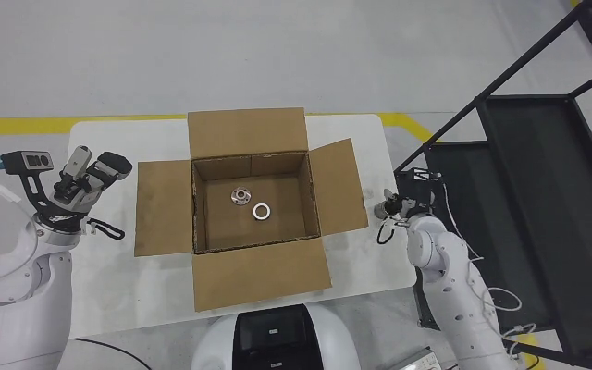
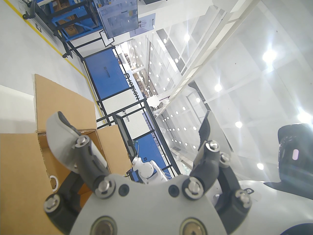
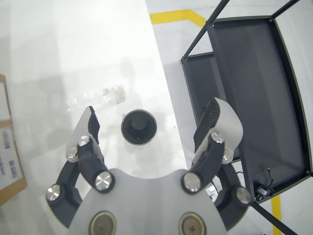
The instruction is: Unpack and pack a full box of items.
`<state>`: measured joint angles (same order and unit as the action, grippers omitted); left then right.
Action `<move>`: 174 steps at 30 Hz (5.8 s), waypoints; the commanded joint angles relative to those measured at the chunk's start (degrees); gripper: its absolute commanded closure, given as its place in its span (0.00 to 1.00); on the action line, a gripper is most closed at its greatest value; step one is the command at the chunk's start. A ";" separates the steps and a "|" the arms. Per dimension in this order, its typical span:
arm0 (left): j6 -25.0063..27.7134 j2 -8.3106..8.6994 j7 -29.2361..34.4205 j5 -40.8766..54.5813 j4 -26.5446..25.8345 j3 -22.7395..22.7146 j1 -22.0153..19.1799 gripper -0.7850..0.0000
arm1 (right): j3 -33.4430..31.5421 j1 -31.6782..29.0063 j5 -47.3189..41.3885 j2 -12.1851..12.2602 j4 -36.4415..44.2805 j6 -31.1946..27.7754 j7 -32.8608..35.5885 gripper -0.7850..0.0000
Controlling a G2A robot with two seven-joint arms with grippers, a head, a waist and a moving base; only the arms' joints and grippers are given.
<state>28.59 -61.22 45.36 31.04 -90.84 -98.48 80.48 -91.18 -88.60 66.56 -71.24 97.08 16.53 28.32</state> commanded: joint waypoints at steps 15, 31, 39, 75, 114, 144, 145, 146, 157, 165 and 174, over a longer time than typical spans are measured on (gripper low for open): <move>0.00 0.00 0.00 0.00 0.00 0.00 0.00 0.00 | -1.86 2.52 -8.51 0.58 13.24 -19.44 -2.49 0.00; 0.00 0.00 0.00 0.00 0.00 0.00 0.00 0.00 | -0.90 4.84 -9.61 0.78 11.64 -22.32 1.03 0.00; 0.00 0.00 0.00 0.00 0.00 0.00 0.00 0.00 | -0.90 4.84 -9.61 0.78 11.64 -22.32 1.03 0.00; 0.00 0.00 0.00 0.00 0.00 0.00 0.00 0.00 | 40.21 33.49 -5.02 -2.35 -10.72 -45.38 22.81 0.00; 0.00 0.00 0.00 0.00 0.00 0.00 0.00 0.00 | 58.31 48.98 0.90 -12.99 -39.82 -37.46 17.03 0.47; 0.00 0.00 0.00 0.00 0.00 0.00 0.00 0.00 | 59.08 51.77 2.58 -16.64 -47.82 -38.43 15.85 1.00; 0.00 0.00 0.00 0.00 0.00 0.00 0.00 0.00 | 58.98 51.99 3.06 -16.63 -47.37 -38.46 15.63 1.00; 0.00 0.00 0.00 0.00 0.00 0.00 0.00 0.00 | 58.77 52.08 3.42 -16.57 -46.90 -38.39 15.49 1.00; 0.00 0.00 0.00 0.00 0.00 0.00 0.00 0.00 | 47.50 46.25 2.95 -11.24 -24.76 -44.99 20.34 1.00; 0.00 0.00 0.00 0.00 0.00 0.00 0.00 0.00 | 30.99 32.72 -8.42 -5.93 -0.80 -54.61 24.02 1.00; 0.00 0.00 0.00 0.00 0.00 0.00 0.00 0.00 | 11.05 16.99 -22.62 -2.03 14.25 -57.28 23.23 1.00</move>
<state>28.59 -61.22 45.36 31.04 -90.84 -98.48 80.48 -77.74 -69.79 45.42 -73.57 110.42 -40.42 51.93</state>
